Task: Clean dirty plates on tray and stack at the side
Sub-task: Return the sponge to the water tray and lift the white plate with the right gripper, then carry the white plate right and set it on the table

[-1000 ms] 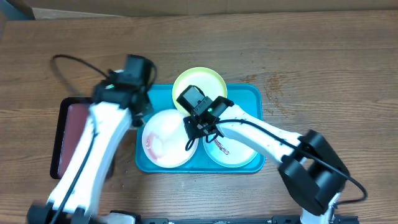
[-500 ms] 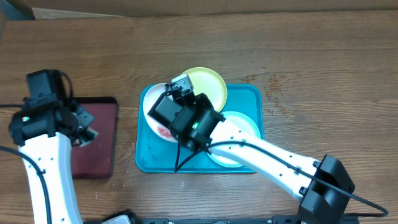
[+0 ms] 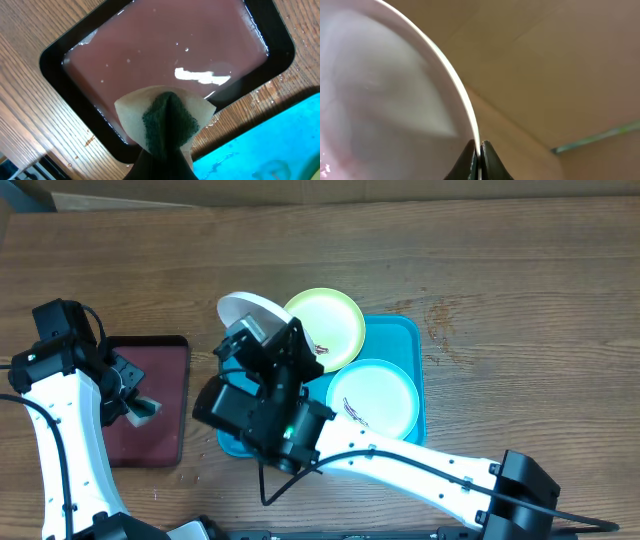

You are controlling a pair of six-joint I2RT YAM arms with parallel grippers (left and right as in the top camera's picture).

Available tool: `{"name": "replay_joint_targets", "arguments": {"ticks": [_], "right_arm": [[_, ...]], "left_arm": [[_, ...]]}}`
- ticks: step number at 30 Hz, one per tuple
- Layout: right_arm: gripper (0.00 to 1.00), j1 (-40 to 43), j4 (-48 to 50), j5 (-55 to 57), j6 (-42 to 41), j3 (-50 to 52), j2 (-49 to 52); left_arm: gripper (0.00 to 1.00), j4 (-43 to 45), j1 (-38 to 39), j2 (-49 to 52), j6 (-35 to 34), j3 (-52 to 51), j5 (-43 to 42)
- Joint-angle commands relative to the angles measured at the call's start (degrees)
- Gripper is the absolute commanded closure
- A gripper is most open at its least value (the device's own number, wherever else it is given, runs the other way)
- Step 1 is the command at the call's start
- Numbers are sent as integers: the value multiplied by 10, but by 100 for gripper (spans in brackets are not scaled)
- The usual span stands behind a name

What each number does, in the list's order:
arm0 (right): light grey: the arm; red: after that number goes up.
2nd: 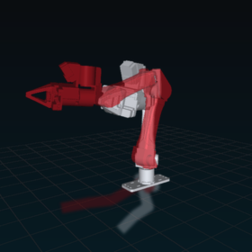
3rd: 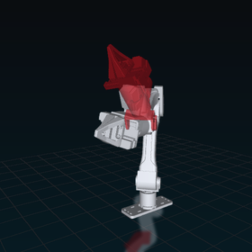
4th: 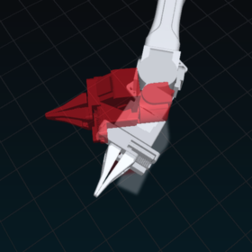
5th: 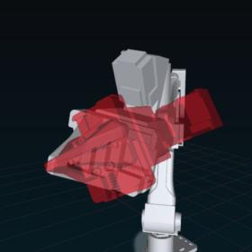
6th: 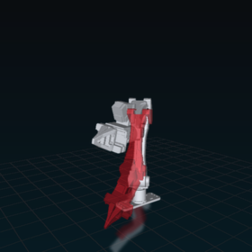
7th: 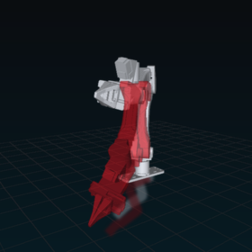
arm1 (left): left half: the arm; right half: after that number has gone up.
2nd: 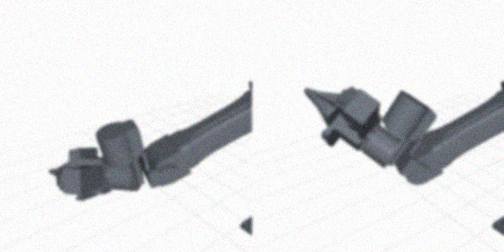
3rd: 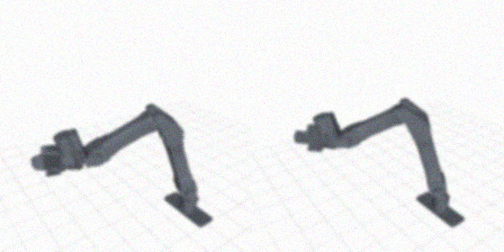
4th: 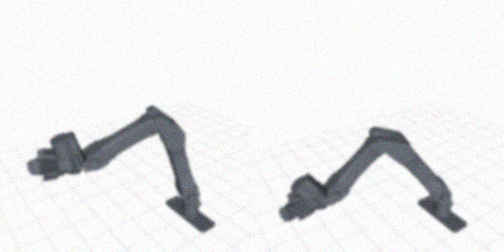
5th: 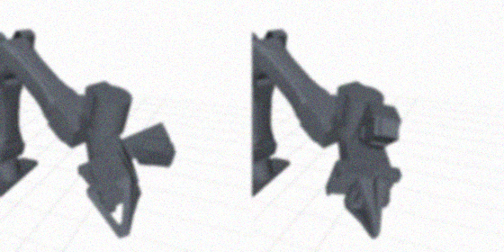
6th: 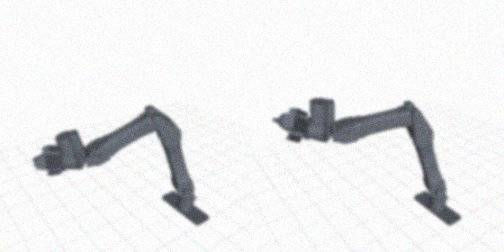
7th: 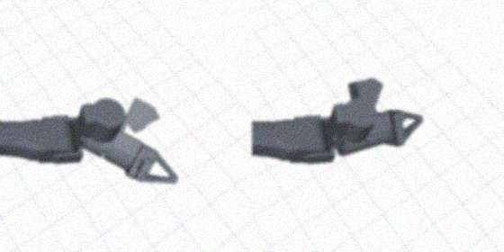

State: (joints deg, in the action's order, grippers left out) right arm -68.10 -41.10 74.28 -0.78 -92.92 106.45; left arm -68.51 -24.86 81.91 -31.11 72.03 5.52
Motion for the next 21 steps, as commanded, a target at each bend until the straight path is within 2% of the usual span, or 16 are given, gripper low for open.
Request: {"name": "replay_joint_targets", "arguments": {"ticks": [1, 8, 12, 14, 17, 19, 21], "right_arm": [[96, -2, 10, 97, 28, -14, -15], [96, -2, 9, 90, 27, -13, -15], [96, 2, -20, 2, 16, -13, -15], [96, 14, -49, -40, -48, -13, -15], [96, 51, -113, -111, -201, -13, -17], [97, 91, -149, -196, -285, -13, -22], [96, 139, -163, -300, -325, -13, -31]], "left_arm": [[96, 2, -3, 2, 14, 0, -11], [96, 2, -3, 2, 13, 0, -11], [96, 2, -3, 2, 14, 0, -11], [96, 2, -3, 2, 14, 0, -11], [96, 2, -3, 2, 16, 0, -11], [96, 2, -3, 2, 16, 0, -11], [96, 1, -3, 2, 16, 0, -11]]}}
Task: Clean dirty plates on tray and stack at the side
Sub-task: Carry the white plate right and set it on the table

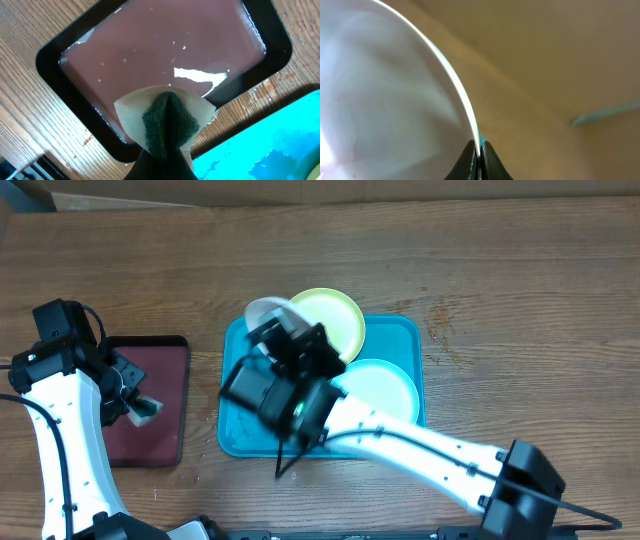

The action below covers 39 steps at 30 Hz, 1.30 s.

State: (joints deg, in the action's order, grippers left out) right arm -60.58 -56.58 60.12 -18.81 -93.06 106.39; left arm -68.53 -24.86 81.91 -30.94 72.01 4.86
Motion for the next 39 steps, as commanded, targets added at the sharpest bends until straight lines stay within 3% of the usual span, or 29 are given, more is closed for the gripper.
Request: {"name": "replay_joint_targets", "arguments": {"ticks": [1, 7, 10, 13, 17, 23, 28, 37, 39], "right_arm": [[97, 89, -8, -212, -150, -12, -36], [96, 311, -21, -614, -114, -12, -62], [96, 415, -45, -727, -59, -10, -60], [96, 510, -84, -719, -31, -9, -55], [96, 620, -136, -601, -19, 0, -48], [96, 739, -118, -588, -6, 50, -47], [96, 790, -51, -639, -2, 114, -47], [96, 790, 23, -655, 6, 181, -46], [89, 790, 23, -648, -4, 183, -46]], "left_arm": [[96, 2, -3, 2, 14, 0, -5], [96, 0, -3, 2, 14, 0, -5], [96, 0, -3, 2, 14, 0, -5], [96, 0, -3, 2, 14, 0, -5], [95, 0, -3, 2, 13, 0, -5], [96, 7, -3, 2, 14, 0, -24], [96, 6, -2, 2, 14, 0, -24], [96, 7, -3, 2, 17, 0, -51], [96, 7, -2, 2, 18, 0, -51]]}}
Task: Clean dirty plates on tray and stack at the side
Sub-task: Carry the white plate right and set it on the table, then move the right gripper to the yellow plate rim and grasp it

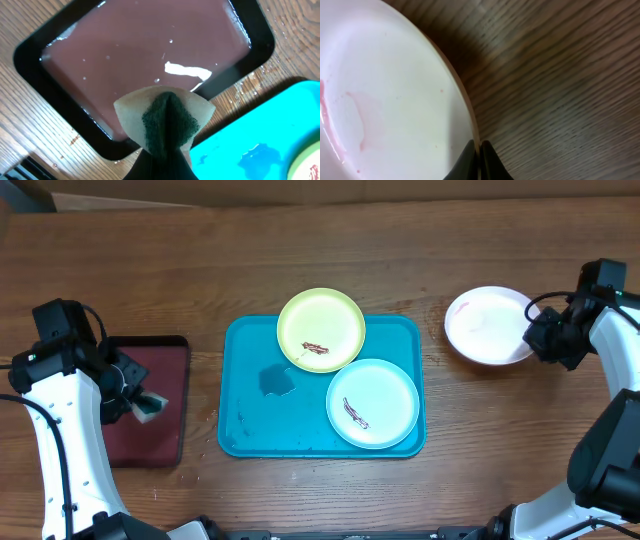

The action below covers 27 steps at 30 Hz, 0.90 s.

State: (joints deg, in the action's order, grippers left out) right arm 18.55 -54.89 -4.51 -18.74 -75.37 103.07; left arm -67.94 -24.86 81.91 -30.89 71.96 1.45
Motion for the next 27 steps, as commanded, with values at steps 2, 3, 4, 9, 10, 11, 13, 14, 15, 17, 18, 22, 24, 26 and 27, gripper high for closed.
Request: {"name": "replay_joint_targets", "arguments": {"ticks": [2, 3, 4, 9, 10, 11, 13, 14, 15, 17, 18, 22, 24, 26, 27], "right_arm": [[71, -2, 6, -1, -12, 7, -12], [67, -2, 6, -6, -12, 7, -12], [65, -2, 7, -17, -11, 7, -12], [62, -19, 22, -166, 49, 7, -12], [62, -30, 30, -212, 68, 7, -12], [62, -45, 39, -246, 78, 7, -12], [61, -80, 59, -265, 79, 7, -12], [59, -100, 71, -263, 79, 7, -12], [57, -127, 86, -254, 78, 7, -12], [50, -179, 118, -224, 66, 7, -10], [45, -208, 136, -194, 49, 7, -8], [39, -305, 195, -56, -27, 7, 2], [39, -344, 226, -21, -30, 7, 8], [39, -375, 256, 10, -29, 7, 18], [38, -387, 270, 28, -29, 7, 25]], "left_arm": [[96, 1, -2, 2, 18, 1, -17], [96, 1, -2, 2, 18, 1, -17], [96, 1, -2, 2, 18, 1, -17], [96, 7, -2, 2, 18, 1, -29], [96, 8, -2, 2, 18, 1, -30], [96, 9, -2, 2, 20, 1, -30], [96, 9, -2, 2, 20, 1, -30], [96, 9, -2, 2, 20, 1, -30], [96, 9, -2, 2, 21, 1, -30], [96, 9, -2, 2, 26, 1, -30], [96, 9, -2, 2, 26, 1, -30], [96, 9, -2, 2, 27, 1, -30], [96, 9, -2, 2, 27, 1, -30], [96, 9, -2, 2, 27, 1, -30], [96, 9, -2, 2, 27, 1, -30]]}}
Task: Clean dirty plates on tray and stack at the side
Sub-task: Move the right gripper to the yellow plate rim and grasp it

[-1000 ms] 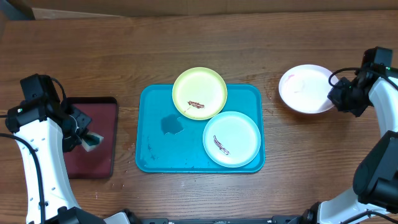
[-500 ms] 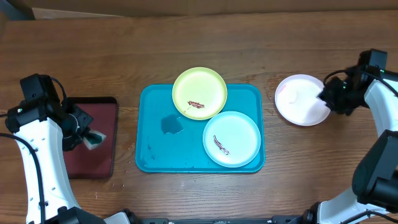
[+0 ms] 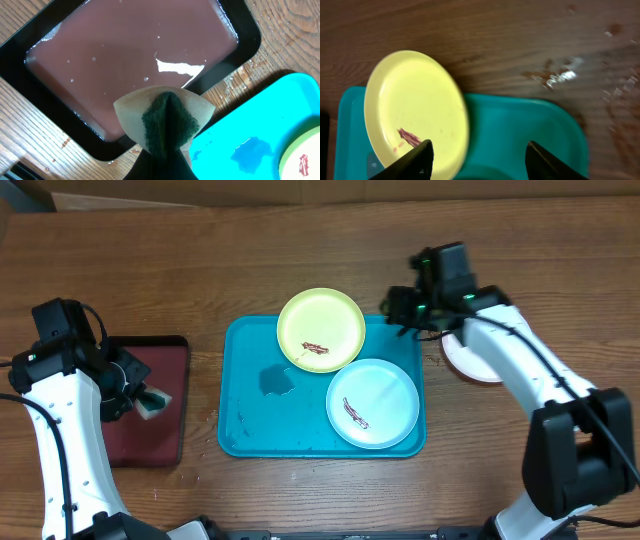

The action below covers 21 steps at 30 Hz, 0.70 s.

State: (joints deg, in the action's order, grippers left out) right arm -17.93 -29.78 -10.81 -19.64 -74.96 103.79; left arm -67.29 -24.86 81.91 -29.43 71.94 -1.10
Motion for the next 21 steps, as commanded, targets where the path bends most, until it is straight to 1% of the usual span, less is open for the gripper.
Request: {"name": "replay_joint_targets", "arguments": {"ticks": [1, 6, 11, 13, 16, 20, 21], "right_arm": [[38, -33, 32, 105, -20, 3, 23], [38, -46, 76, 99, -10, 3, 66], [39, -46, 96, 27, -10, 3, 117], [43, -46, 101, 2, -10, 3, 123], [56, -49, 102, -16, -23, 2, 123], [79, -55, 95, -64, -49, 2, 123], [80, -57, 96, -93, -55, 2, 123]], "left_arm": [[96, 3, -2, 2, 12, 1, -4], [96, 3, -2, 2, 12, 1, -4], [96, 7, -2, 2, 12, 1, -4], [96, 8, -2, 2, 12, 1, -4], [96, 10, -2, 2, 12, 1, -5], [96, 11, -2, 2, 12, 1, -5], [95, 11, -2, 2, 12, 1, -5]]}}
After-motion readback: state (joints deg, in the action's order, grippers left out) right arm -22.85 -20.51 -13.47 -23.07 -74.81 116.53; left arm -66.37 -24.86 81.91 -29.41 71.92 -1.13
